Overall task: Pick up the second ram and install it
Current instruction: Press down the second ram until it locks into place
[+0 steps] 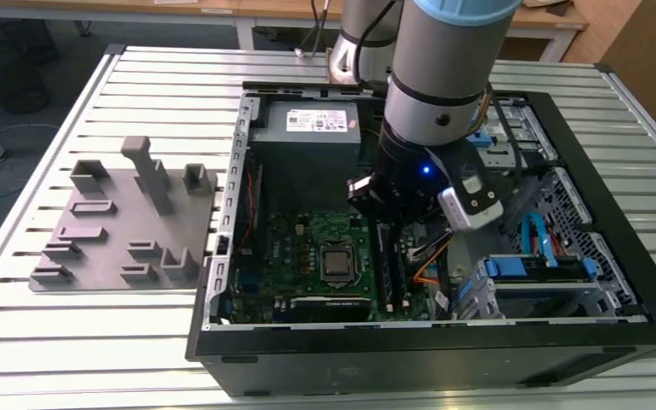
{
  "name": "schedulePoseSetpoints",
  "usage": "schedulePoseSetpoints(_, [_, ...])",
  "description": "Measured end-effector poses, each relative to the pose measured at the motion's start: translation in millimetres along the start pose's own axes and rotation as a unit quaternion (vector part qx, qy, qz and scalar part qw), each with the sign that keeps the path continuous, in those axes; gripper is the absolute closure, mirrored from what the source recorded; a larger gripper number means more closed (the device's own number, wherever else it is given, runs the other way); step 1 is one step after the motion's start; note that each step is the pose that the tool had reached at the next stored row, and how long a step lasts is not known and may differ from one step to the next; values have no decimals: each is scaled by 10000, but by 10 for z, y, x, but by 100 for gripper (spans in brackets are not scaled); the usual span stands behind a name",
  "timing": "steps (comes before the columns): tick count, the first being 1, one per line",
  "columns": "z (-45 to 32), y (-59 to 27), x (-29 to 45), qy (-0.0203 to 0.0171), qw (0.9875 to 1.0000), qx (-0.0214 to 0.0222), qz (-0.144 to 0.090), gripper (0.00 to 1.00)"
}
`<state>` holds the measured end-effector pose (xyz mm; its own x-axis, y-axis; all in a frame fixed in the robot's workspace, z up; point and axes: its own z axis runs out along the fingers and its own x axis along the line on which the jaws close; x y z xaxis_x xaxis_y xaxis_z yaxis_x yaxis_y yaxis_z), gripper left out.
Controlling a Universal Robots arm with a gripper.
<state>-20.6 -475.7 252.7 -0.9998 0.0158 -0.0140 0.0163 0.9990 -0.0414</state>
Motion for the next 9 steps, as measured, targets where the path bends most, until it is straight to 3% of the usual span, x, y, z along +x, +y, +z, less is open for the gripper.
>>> schedulePoseSetpoints(6, [79,50,4,3,9999,-124,3,89])
schedulePoseSetpoints(9, [127,100,9,3,9999,-163,2,89])
